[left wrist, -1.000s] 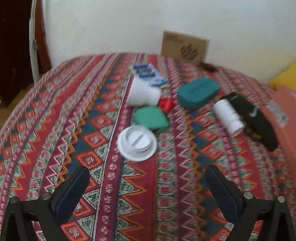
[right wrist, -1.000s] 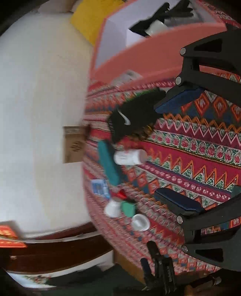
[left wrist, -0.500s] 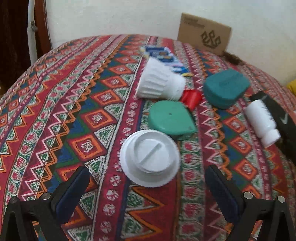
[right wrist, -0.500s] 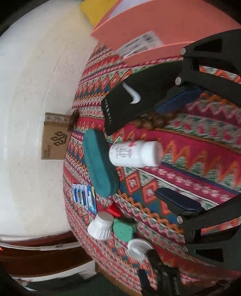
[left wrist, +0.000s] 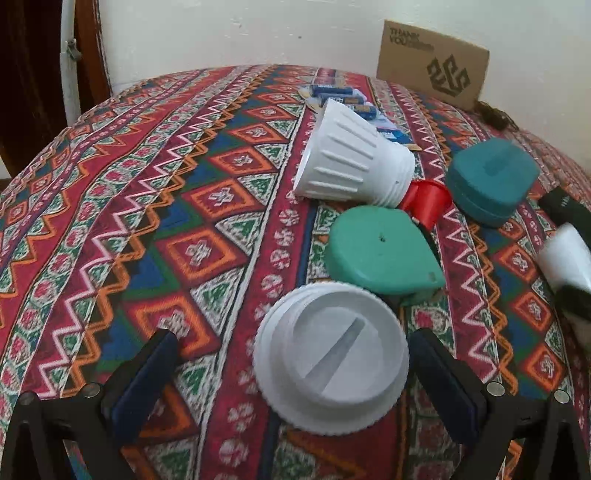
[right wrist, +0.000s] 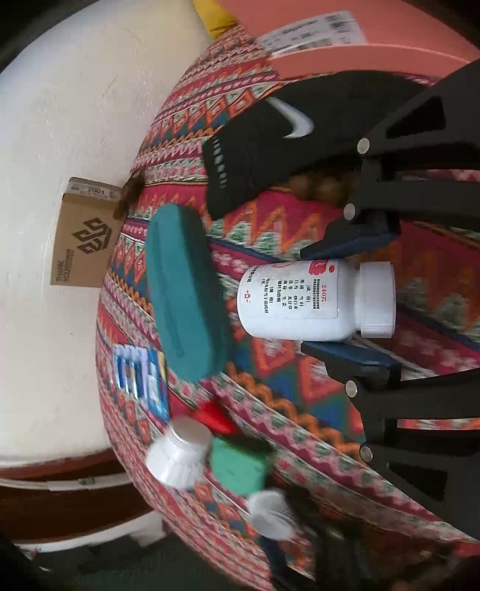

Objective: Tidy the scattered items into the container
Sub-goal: 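Grasp the white pill bottle with the right gripper while the left gripper grasps the white round lid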

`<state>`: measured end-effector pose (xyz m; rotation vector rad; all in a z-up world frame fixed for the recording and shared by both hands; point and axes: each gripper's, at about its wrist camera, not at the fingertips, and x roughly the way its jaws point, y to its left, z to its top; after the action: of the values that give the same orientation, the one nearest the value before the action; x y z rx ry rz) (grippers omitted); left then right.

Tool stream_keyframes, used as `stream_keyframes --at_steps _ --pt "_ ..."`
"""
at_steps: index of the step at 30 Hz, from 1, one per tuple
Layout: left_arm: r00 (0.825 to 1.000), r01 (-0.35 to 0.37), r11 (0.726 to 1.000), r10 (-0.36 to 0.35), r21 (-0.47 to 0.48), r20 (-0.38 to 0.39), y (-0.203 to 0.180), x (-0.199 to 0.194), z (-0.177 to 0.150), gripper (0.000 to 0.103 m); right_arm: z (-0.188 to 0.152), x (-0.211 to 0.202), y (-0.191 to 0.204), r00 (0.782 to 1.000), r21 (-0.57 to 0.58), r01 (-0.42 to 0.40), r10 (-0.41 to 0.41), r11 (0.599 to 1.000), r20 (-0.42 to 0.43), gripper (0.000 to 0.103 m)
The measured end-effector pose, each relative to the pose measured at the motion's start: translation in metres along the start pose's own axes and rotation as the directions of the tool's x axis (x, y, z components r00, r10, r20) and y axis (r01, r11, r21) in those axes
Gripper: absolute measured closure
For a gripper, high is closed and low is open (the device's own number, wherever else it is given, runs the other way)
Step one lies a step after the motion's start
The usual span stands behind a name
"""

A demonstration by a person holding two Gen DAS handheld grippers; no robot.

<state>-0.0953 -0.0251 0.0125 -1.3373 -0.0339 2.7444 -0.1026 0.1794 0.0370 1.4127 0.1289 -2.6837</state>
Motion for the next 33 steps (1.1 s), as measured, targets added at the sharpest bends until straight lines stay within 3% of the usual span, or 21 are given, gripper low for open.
stream_keyframes --at_steps 4,6,12,16,23,33 --pt "1.000 -0.008 0.999 0.007 0.044 0.011 -0.007 -0.003 -0.004 0.017 -0.023 -0.030 0.005 1.000 0.006 -0.017 0.017 1.000 0.007 0.058" --pt "1.000 -0.011 0.998 0.010 0.062 0.022 -0.009 -0.008 -0.007 0.037 -0.039 -0.049 0.009 0.999 0.011 -0.028 0.028 1.000 0.022 0.058" --pt "1.000 -0.003 0.998 0.002 0.068 0.016 -0.013 -0.027 -0.020 0.038 -0.068 -0.093 0.025 0.997 0.038 -0.045 0.042 0.998 0.065 0.058" --pt "1.000 -0.016 0.998 0.015 0.064 0.023 -0.017 -0.065 -0.035 0.038 -0.086 -0.123 0.034 0.992 0.067 -0.070 0.063 0.995 0.106 0.058" --pt "0.987 -0.039 0.995 0.024 0.092 0.158 -0.039 -0.128 -0.028 0.038 -0.101 -0.146 0.039 0.992 0.084 -0.076 0.067 0.994 0.107 0.058" --pt "0.962 -0.004 0.992 -0.031 0.129 0.271 -0.065 -0.190 -0.020 0.038 -0.096 -0.198 0.019 0.974 0.118 -0.081 0.053 0.990 0.219 0.058"
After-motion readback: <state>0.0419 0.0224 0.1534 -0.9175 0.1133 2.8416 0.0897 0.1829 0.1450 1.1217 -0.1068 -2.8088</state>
